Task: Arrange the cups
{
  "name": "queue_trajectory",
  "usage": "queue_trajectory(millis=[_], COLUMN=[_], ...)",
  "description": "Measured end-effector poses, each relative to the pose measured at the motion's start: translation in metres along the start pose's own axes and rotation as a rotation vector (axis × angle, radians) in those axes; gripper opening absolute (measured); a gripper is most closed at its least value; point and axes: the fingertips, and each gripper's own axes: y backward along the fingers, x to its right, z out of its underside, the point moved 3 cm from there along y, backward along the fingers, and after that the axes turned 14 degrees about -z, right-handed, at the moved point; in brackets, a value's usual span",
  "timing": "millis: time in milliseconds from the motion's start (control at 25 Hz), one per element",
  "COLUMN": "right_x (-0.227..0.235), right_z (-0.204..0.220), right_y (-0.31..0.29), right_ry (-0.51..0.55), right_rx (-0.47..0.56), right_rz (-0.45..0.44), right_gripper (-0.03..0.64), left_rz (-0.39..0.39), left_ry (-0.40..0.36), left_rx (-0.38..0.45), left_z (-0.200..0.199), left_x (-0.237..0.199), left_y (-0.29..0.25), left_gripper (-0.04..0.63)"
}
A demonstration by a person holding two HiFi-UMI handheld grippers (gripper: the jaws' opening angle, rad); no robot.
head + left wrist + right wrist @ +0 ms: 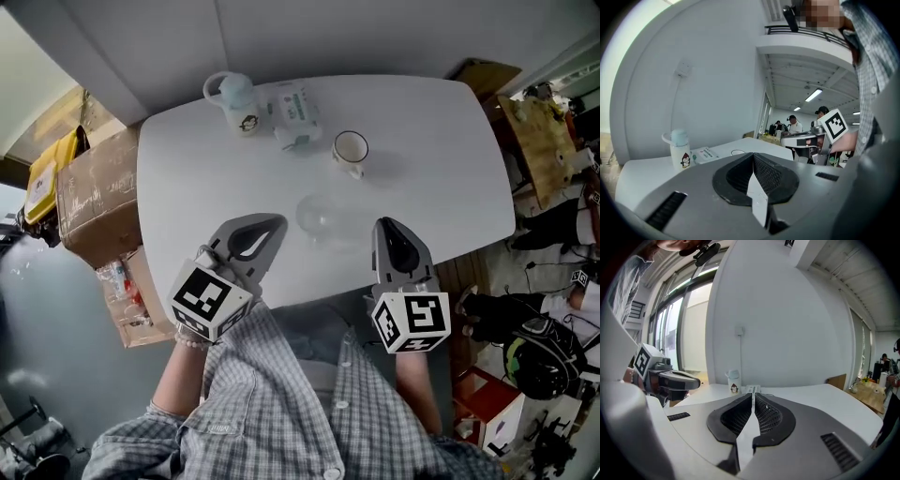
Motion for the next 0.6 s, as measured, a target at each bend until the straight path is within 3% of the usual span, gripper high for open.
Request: queue_trajectory(millis=[280, 600], right_x=[0.021, 0.034], right_z=[-0.004, 0.001], right_y=[-0.025, -0.05], right_ry=[0.023, 0.048], right_rx=[-0.041, -0.09], right_rz=[-0.133, -0.249], right_gripper=[0.034, 0.034], left_rz=[-0.089, -0.123], left_ry=[0.028, 0.052], left_rx=[-0.067, -0.15], left_z=[0.018, 0.047], left_x=[0.004, 0.02], left_y=[-0.011, -0.025], left_gripper=[0.011, 0.011])
